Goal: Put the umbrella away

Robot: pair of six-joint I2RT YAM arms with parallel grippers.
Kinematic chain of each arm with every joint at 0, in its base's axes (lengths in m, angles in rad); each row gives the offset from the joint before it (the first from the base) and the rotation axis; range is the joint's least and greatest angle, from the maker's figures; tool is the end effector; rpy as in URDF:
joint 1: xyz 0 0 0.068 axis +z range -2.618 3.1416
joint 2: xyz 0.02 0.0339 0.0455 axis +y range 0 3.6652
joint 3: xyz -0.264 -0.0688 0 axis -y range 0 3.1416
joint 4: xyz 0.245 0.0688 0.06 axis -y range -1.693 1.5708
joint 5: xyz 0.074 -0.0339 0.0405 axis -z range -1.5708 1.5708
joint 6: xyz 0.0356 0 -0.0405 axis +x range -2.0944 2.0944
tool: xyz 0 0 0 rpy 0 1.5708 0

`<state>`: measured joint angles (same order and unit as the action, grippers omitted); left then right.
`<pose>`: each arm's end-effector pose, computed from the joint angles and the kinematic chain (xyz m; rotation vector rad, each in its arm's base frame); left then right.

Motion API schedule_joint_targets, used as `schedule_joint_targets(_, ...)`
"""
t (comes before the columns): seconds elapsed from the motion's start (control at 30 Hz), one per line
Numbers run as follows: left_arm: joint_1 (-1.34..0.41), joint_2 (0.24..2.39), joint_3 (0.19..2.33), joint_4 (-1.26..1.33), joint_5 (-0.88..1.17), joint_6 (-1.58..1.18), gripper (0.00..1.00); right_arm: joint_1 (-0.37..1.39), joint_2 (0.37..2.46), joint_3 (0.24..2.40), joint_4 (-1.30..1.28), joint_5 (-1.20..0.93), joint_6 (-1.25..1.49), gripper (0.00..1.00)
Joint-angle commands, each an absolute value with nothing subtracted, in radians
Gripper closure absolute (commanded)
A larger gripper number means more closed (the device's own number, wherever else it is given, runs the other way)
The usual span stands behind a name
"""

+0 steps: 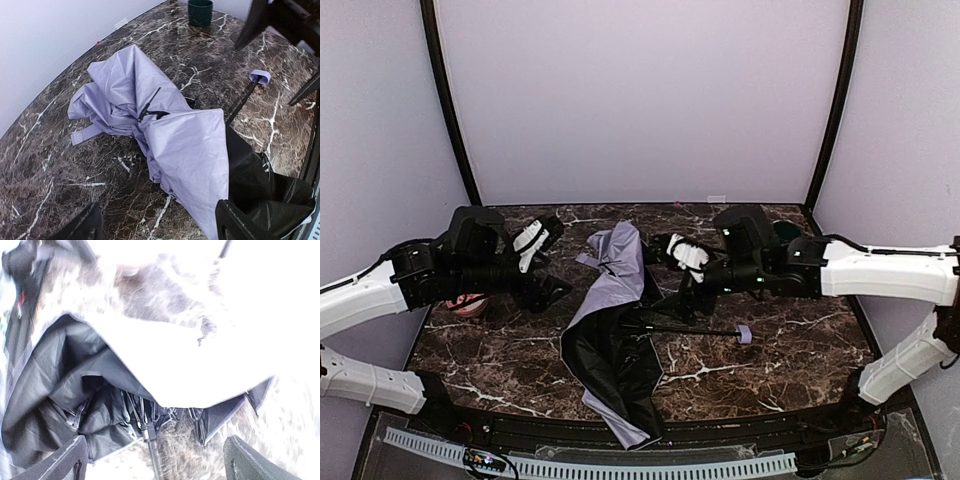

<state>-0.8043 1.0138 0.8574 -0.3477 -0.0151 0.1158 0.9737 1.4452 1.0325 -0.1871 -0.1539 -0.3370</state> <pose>0.1584 -0.1637 0.3058 0.9240 1.8859 -0.4035 0.1785 0.2723 0.2705 -1.4179 1.6971 0.5267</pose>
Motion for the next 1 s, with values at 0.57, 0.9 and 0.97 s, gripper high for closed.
schedule_joint_targets(0.57, -0.739, 1.477, 0.909, -0.29, 0.088, -0.157, 0.35, 0.772, 1.38, 0.731, -0.478, 0.225, 0.819, 0.25)
schedule_joint_targets(0.9, -0.826, 1.569, 0.92, -0.169, 0.18, -0.105, 0.35, 0.77, 1.466, 0.712, -0.36, 0.13, 0.802, 0.53)
schedule_joint_targets(0.97, -0.839, 1.588, 0.929, -0.156, 0.193, -0.102, 0.35, 0.771, 1.475, 0.722, -0.338, 0.112, 0.783, 0.6)
